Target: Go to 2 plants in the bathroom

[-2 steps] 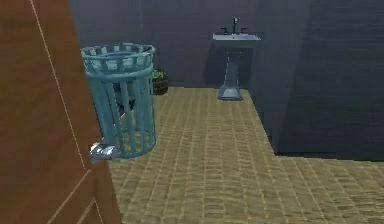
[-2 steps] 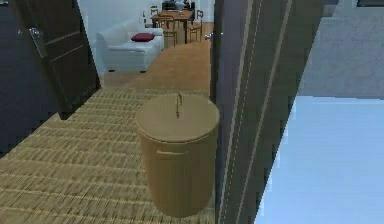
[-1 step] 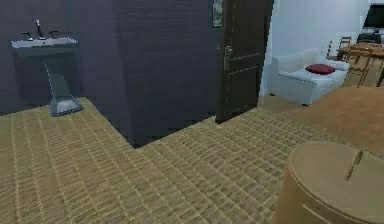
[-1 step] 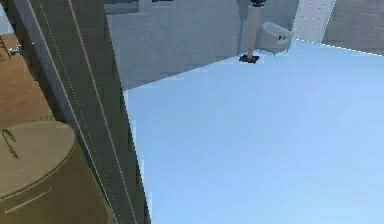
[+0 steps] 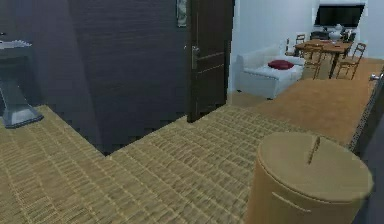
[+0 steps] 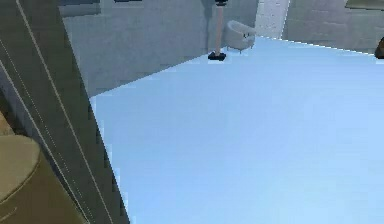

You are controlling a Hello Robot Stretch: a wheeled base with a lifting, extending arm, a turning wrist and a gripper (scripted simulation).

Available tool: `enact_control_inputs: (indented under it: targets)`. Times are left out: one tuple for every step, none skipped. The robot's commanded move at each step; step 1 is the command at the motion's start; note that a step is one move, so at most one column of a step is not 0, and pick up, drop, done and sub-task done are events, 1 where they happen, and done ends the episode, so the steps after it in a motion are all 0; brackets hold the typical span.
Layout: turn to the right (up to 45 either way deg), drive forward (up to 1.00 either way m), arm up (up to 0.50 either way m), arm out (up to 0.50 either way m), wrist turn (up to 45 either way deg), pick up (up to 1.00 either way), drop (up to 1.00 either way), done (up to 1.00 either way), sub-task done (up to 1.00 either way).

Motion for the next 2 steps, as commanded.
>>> enact_control_inputs:
  targets:
    - [0.0,1.00,0.00,0.00,0.0,0.00,0.00,0.00,0.00]
    - [0.0,0.15,0.00,0.00,0.0,0.00,0.00,0.00,0.00]
